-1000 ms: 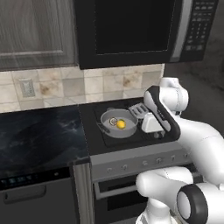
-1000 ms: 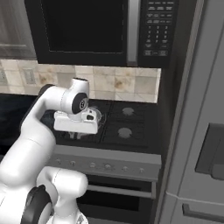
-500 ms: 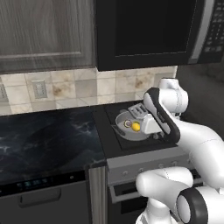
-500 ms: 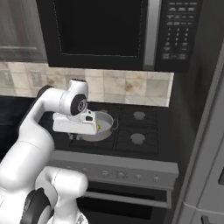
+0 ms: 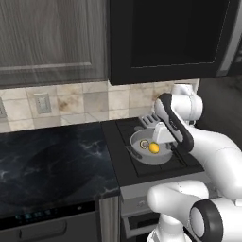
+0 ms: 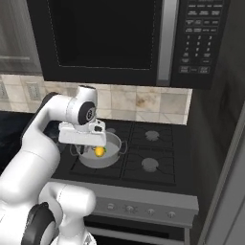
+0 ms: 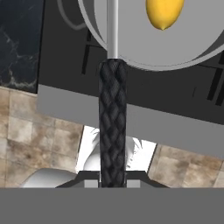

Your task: Put the lemon and mushroom in the pot. Retrieve the spatula and lightly stir the vegetables in the pot.

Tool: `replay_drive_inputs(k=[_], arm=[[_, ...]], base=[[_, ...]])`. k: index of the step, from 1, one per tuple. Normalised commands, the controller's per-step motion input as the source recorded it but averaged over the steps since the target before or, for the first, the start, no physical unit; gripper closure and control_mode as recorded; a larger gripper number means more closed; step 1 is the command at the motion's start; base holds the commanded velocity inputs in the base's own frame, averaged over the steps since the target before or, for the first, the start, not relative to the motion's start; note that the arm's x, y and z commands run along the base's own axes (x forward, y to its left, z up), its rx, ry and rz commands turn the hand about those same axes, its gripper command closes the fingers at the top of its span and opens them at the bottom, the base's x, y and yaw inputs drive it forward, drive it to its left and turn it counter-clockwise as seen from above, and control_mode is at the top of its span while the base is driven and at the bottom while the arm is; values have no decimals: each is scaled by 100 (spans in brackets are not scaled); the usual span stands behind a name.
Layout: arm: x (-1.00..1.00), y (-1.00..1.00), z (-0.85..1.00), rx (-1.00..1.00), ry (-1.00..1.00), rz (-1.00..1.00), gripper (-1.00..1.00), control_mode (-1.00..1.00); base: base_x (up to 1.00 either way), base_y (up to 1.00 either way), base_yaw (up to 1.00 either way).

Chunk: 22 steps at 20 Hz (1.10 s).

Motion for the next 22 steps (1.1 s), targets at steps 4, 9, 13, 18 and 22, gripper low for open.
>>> replay_drive_inputs(k=[4,9,13,18,22], arm=[[0,0,0,0,0,0,100,100],[0,0,0,0,0,0,100,100],[0,0,0,0,0,0,100,100],[0,0,1,0,7,0,100,-100],[33,3,31,-13,58,3,100,-100]], base=[[40,0,0],[0,0,0],[0,0,0],[0,0,0],[0,0,0]])
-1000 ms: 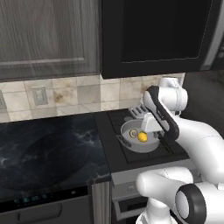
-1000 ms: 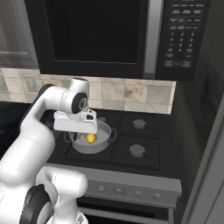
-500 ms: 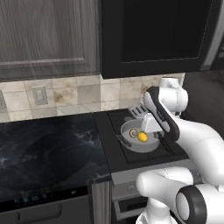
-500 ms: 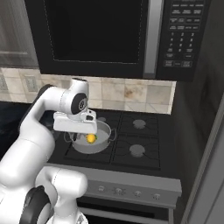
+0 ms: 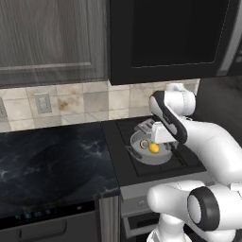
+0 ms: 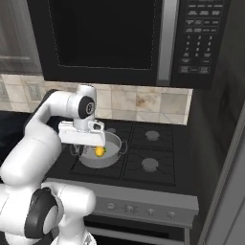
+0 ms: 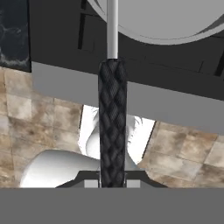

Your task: Put the lemon and mushroom in the pot. Retrieve the spatula and lightly stir the vegetables in the pot.

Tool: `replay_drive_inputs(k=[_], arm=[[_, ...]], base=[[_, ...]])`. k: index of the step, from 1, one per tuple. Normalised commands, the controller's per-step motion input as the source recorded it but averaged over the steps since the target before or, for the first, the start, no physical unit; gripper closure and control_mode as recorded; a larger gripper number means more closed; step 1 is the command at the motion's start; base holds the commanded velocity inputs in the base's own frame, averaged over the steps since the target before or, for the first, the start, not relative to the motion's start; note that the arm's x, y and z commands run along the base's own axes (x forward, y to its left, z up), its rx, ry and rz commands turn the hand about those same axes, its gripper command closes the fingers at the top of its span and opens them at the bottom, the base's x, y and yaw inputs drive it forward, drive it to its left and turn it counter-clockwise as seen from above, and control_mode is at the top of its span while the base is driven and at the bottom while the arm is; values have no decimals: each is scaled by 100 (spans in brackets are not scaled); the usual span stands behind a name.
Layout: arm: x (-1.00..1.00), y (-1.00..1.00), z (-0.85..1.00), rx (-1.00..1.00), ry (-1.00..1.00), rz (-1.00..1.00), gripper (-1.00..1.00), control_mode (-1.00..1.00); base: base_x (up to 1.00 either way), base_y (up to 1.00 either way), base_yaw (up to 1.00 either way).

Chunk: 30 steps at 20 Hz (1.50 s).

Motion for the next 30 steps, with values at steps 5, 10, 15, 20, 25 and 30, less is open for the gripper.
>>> replay_drive_inputs(k=[5,10,15,20,25,30], arm=[[53,0,23,-19,50,1,100,-100],[20,-46,0,-1,16,14,100,-100],[-2,-30,-1,5,9,27,100,-100],[-14,-14,0,9,-2,23,100,-100],[-33,-10,0,8,-5,25,100,-100],[-27,-14,0,5,-6,28,100,-100]], base=[[0,0,0],[0,0,0],[0,0,0],[0,0,0],[0,0,0],[0,0,0]])
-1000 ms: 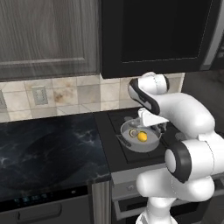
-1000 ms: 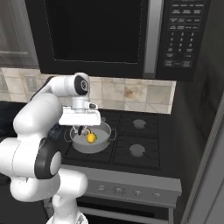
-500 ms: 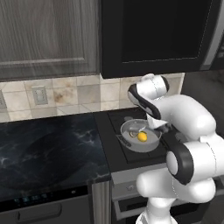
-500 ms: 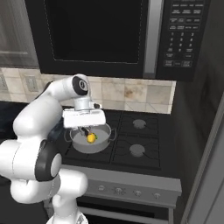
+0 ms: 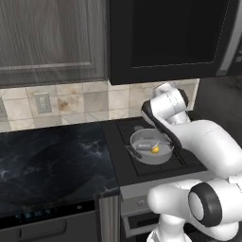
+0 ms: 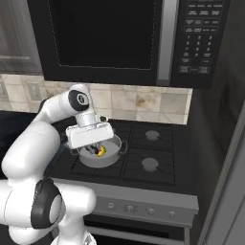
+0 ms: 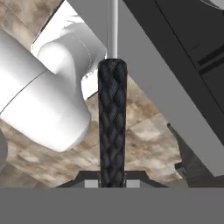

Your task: Put the lemon and mushroom in the pot. Retrieve the spatula and lightly stir the vegetables in the pot.

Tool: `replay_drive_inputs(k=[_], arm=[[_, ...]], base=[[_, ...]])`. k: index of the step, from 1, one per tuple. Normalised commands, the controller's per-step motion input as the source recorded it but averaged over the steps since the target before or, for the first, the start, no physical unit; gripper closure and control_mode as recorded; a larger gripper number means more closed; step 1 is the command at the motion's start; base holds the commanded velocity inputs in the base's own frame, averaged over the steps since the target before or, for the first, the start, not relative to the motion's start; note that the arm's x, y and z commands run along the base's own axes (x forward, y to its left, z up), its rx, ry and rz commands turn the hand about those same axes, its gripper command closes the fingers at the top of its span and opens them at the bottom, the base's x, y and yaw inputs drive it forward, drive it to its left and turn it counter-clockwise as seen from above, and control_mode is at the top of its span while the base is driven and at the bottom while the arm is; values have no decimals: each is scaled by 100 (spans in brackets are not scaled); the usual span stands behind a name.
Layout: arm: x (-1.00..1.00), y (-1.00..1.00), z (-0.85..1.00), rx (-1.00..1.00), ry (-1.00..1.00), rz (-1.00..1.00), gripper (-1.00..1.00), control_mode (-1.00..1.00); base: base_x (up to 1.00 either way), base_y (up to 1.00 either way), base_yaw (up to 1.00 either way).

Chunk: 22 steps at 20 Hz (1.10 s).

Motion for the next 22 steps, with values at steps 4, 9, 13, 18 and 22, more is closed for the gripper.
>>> replay_drive_inputs(k=[4,9,13,18,22], arm=[[6,-14,0,0,0,32,100,-100],[17,-46,2,0,0,27,100,-100],[30,-59,0,3,0,5,100,-100],[44,-46,0,11,0,0,100,-100],[65,-7,0,9,0,-7,100,-100]], base=[[0,0,0],[0,0,0],[0,0,0],[0,0,0],[0,0,0]])
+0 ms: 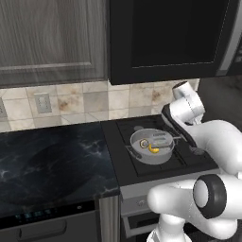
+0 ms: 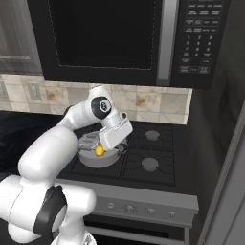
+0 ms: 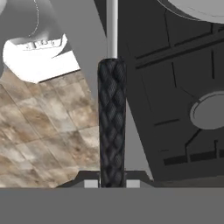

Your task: Put the lemon and mushroom in the pot. Retrieve the spatula and lightly stir the vegetables in the pot.

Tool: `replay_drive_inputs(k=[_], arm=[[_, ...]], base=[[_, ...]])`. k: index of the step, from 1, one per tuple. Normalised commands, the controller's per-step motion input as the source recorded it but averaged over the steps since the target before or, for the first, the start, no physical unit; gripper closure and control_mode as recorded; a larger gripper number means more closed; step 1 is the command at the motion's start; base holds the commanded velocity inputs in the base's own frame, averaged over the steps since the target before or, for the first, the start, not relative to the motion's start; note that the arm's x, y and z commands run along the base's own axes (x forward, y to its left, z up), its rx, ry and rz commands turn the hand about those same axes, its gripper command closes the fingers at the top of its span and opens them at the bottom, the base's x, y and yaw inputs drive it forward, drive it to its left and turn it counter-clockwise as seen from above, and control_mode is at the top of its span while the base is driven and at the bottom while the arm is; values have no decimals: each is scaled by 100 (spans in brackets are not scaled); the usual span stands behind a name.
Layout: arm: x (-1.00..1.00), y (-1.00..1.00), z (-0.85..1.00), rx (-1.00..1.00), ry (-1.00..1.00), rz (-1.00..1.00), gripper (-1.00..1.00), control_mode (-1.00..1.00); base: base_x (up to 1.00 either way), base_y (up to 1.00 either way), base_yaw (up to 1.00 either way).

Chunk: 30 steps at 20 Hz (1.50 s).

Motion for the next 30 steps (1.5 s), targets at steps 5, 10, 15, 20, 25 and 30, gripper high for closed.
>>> replay_drive_inputs(k=[5,10,15,20,25,30], arm=[[60,0,-5,2,4,-8,100,-100],[27,0,-40,0,13,-5,100,-100],[5,0,-46,0,15,-4,100,-100],[2,0,-42,0,13,-4,100,-100],[15,0,-5,0,8,-6,100,-100],[26,0,3,0,1,-11,100,-100]], base=[[0,0,0],[0,0,0],[0,0,0],[0,0,0],[0,0,0],[0,0,0]])
